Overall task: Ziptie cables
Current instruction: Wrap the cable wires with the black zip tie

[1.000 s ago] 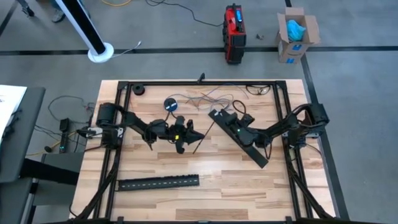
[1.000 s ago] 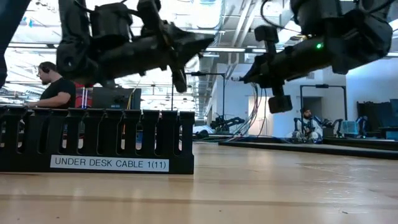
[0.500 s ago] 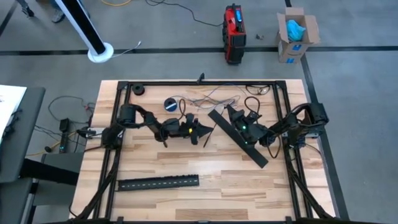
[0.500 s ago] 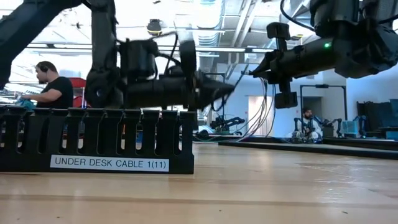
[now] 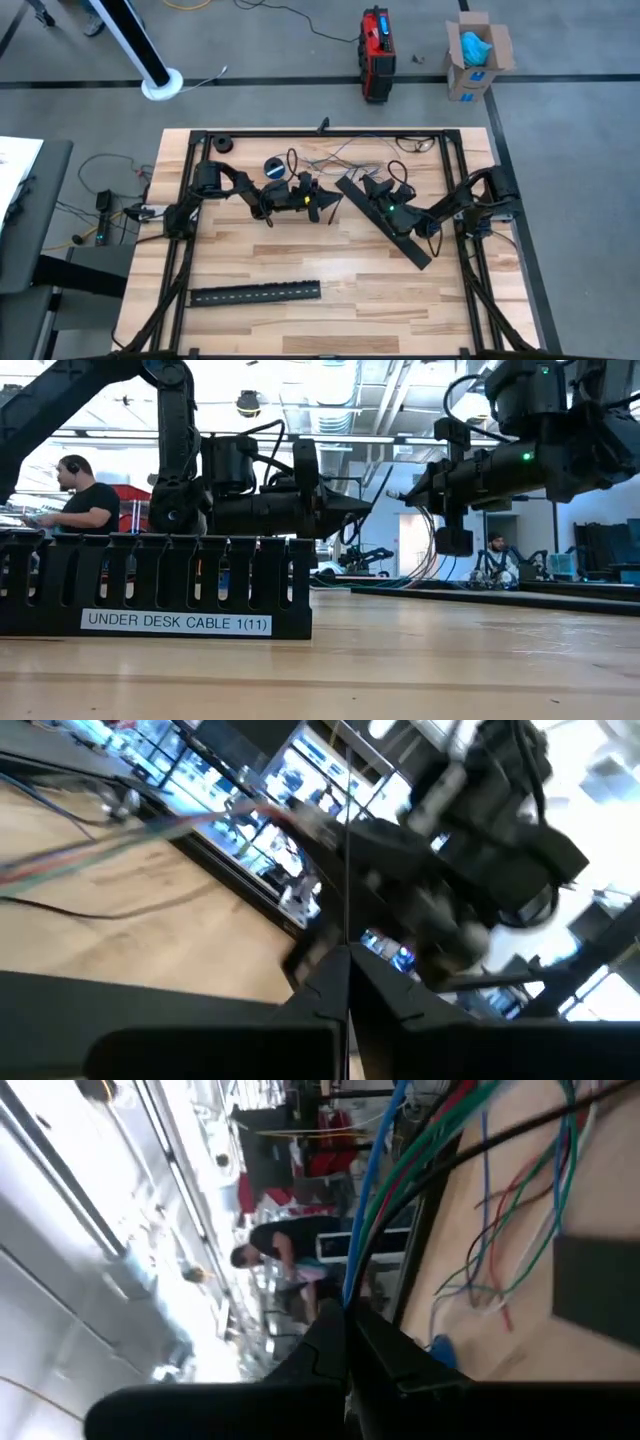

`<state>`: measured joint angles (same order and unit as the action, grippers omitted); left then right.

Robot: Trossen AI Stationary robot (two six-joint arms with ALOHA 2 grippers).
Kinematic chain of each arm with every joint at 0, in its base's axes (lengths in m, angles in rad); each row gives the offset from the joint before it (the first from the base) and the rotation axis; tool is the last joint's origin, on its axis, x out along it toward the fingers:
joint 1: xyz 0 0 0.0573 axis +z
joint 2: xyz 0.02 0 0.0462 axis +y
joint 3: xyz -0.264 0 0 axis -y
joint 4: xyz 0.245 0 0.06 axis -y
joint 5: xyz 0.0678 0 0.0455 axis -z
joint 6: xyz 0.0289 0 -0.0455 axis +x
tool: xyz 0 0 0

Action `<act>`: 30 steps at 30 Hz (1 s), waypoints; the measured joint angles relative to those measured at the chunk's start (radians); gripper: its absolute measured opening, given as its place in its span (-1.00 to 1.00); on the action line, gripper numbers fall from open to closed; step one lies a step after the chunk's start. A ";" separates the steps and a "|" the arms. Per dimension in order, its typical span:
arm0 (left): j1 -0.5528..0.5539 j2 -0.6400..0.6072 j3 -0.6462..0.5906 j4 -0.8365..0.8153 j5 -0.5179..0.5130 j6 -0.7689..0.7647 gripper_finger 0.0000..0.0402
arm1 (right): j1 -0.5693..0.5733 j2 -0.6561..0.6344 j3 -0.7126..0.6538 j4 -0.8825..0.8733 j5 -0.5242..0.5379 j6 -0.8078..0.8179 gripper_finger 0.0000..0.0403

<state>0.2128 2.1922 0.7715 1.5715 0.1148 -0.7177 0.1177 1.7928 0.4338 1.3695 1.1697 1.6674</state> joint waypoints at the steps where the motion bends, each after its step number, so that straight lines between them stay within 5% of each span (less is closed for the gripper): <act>1: 0.009 -0.002 -0.001 -0.002 0.001 -0.004 -1.00 | 0.001 0.023 0.008 0.047 0.004 -0.016 -1.00; 8: 0.080 -0.078 -0.006 0.002 0.090 0.067 -1.00 | 0.014 0.164 0.068 0.198 -0.040 -0.066 -1.00; 14: 0.177 -0.166 -0.054 0.003 0.116 0.120 -1.00 | 0.085 0.242 0.090 0.197 0.165 -0.002 -1.00; 21: 0.148 -0.149 -0.083 -0.003 0.119 0.094 -1.00 | 0.049 0.311 0.161 0.199 -0.024 -0.010 -1.00; 30: 0.115 -0.150 -0.065 0.000 0.086 0.116 -1.00 | 0.012 0.323 0.249 0.183 -0.126 -0.128 -1.00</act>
<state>0.3275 2.0426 0.7064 1.5718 0.2012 -0.6017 0.1296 2.1162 0.6825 1.5522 1.0440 1.5390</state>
